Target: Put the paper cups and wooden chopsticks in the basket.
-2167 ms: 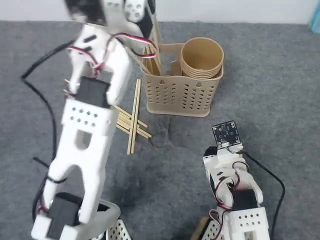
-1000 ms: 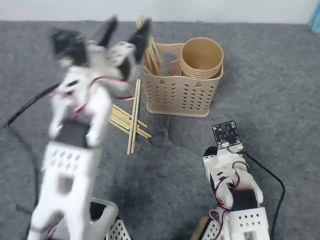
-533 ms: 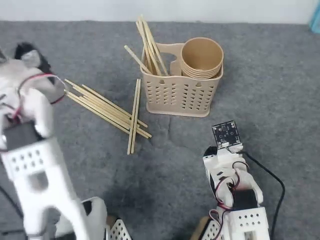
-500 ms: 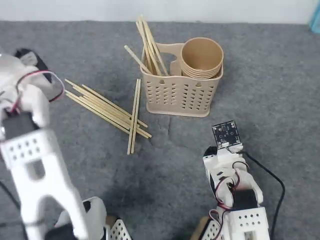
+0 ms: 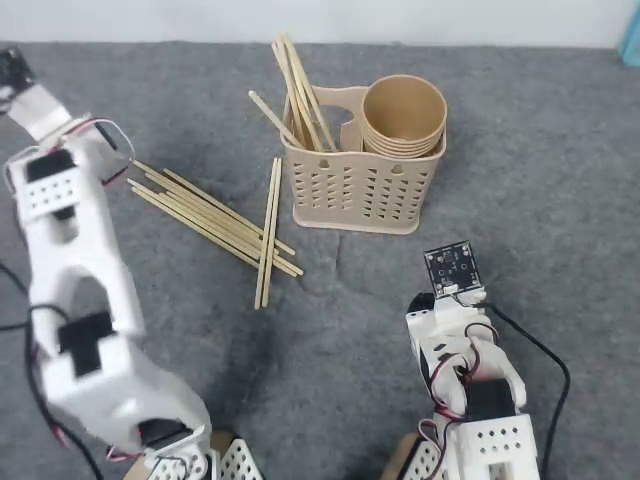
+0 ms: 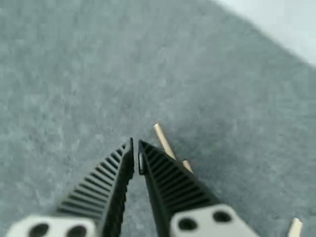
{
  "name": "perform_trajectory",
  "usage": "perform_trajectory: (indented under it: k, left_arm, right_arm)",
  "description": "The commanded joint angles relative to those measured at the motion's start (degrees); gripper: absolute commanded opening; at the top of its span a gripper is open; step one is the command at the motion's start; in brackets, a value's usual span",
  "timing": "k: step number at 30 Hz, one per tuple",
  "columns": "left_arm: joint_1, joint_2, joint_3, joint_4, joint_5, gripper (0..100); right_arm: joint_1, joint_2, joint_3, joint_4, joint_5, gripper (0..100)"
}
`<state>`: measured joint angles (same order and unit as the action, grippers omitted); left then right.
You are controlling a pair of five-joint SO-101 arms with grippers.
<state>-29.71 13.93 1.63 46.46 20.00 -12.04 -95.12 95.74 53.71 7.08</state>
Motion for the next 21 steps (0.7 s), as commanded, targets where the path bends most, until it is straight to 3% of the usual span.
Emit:
perform_trajectory:
  k: [1,9,21]
  left_arm:
    - [-0.4,9.0,-13.8,6.9,3.3,1]
    - [1.2,33.1,-48.6,26.6,6.8,1]
    - [5.2,62.8,-97.0,44.6,8.9,1]
  right_arm:
    - [0.4,-0.6,1.1,0.0,-0.4,0.9]
    - [0.4,-0.6,1.1,0.0,-0.3,0.9]
    - [0.4,-0.6,1.1,0.0,-0.2,0.9]
